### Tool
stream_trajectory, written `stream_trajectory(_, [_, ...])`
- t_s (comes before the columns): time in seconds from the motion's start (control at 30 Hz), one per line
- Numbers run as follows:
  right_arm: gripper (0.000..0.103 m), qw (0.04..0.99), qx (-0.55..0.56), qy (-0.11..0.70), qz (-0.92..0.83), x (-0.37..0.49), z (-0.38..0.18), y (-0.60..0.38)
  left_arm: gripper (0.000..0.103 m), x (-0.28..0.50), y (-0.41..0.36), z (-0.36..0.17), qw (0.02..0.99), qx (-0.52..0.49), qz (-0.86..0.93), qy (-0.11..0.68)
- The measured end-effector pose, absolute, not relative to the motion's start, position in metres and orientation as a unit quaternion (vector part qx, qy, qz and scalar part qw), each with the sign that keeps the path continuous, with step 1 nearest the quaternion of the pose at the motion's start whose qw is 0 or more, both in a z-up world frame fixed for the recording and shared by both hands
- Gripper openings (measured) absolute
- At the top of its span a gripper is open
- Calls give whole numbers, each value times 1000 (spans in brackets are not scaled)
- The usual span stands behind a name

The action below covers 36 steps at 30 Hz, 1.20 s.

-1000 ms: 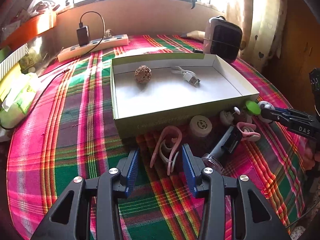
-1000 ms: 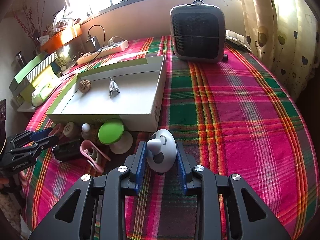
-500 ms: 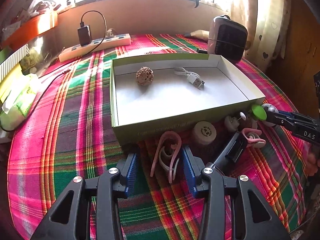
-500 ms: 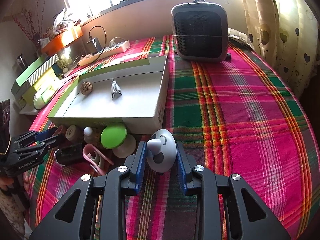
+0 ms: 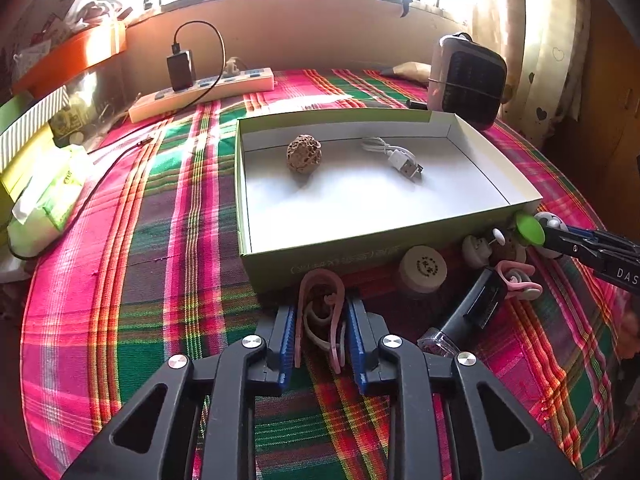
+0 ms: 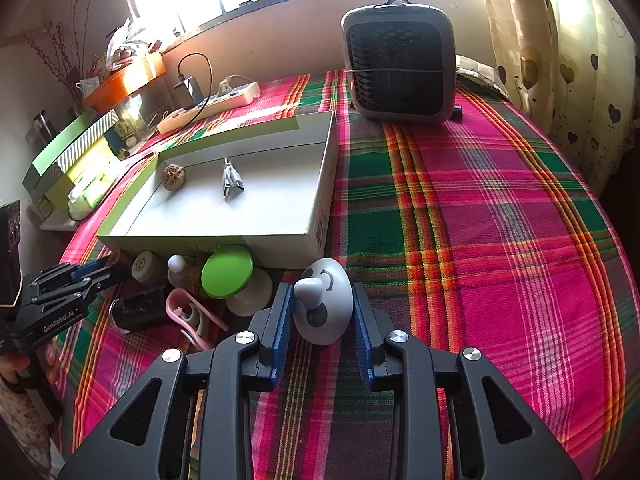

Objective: Organize objects
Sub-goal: 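Grasp the white round gadget with the right gripper while the left grasps the pink earhook, then carry both items over the box lid and open both grippers to release them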

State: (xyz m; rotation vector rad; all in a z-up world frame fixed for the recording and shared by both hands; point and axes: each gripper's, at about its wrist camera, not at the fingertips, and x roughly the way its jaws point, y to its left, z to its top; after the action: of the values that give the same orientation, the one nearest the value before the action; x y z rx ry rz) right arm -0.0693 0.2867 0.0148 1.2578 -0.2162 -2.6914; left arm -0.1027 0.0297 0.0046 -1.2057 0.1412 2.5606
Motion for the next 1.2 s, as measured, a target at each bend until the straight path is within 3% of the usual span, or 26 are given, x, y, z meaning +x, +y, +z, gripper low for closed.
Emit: stream_trajectory(1.2, [29,79,407,-78,-907,-63,30,289,21,-90,25,30,161,-401,901,45])
